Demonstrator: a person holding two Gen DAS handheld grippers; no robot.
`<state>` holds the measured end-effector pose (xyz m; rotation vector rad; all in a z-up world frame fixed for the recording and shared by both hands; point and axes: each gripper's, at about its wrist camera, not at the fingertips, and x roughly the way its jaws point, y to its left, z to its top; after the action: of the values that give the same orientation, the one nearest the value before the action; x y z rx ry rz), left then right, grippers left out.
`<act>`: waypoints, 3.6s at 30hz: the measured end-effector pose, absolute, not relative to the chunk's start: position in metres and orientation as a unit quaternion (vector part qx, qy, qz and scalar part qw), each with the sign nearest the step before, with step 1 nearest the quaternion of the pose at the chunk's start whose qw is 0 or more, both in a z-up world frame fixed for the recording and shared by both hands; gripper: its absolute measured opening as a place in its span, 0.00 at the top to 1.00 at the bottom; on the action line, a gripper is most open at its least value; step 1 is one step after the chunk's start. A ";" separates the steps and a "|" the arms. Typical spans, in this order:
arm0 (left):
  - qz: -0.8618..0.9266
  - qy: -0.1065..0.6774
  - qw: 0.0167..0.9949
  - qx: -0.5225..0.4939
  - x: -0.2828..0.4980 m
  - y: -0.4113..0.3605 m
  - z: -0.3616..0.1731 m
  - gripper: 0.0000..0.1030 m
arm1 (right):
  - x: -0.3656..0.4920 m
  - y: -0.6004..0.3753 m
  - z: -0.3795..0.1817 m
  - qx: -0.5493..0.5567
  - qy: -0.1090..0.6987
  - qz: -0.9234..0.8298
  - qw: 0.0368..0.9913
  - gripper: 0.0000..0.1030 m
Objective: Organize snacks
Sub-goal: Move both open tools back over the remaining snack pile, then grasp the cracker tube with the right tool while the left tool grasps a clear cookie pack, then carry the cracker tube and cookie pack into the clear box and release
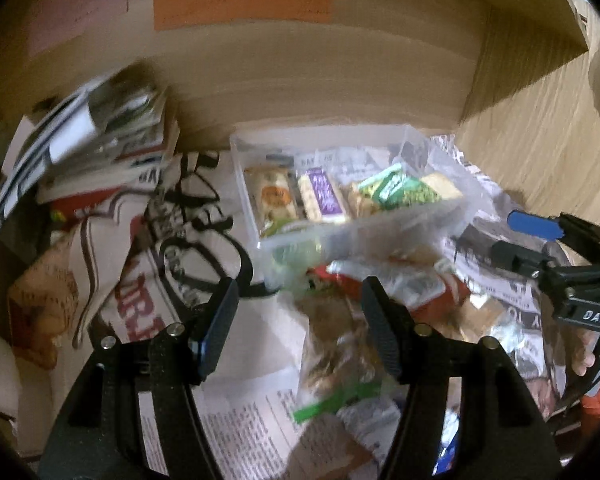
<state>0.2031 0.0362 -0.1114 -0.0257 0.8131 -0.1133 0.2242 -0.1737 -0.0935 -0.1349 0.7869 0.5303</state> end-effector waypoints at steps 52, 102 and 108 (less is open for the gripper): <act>-0.069 0.391 0.917 -0.035 0.177 0.046 -0.113 0.61 | 0.196 -0.196 -0.108 -0.048 0.401 0.243 0.882 0.65; -0.093 0.388 0.917 -0.025 0.321 0.003 -0.114 0.60 | 0.317 -0.165 -0.096 -0.044 0.375 0.214 0.901 0.65; -0.072 0.392 0.917 -0.022 0.331 0.005 -0.120 0.56 | 0.319 -0.164 -0.097 -0.049 0.376 0.208 0.902 0.62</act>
<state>0.3307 0.0053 -0.1203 -0.0447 0.8056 -0.1476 0.3190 -0.1643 -0.0967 -0.1007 0.7766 0.4300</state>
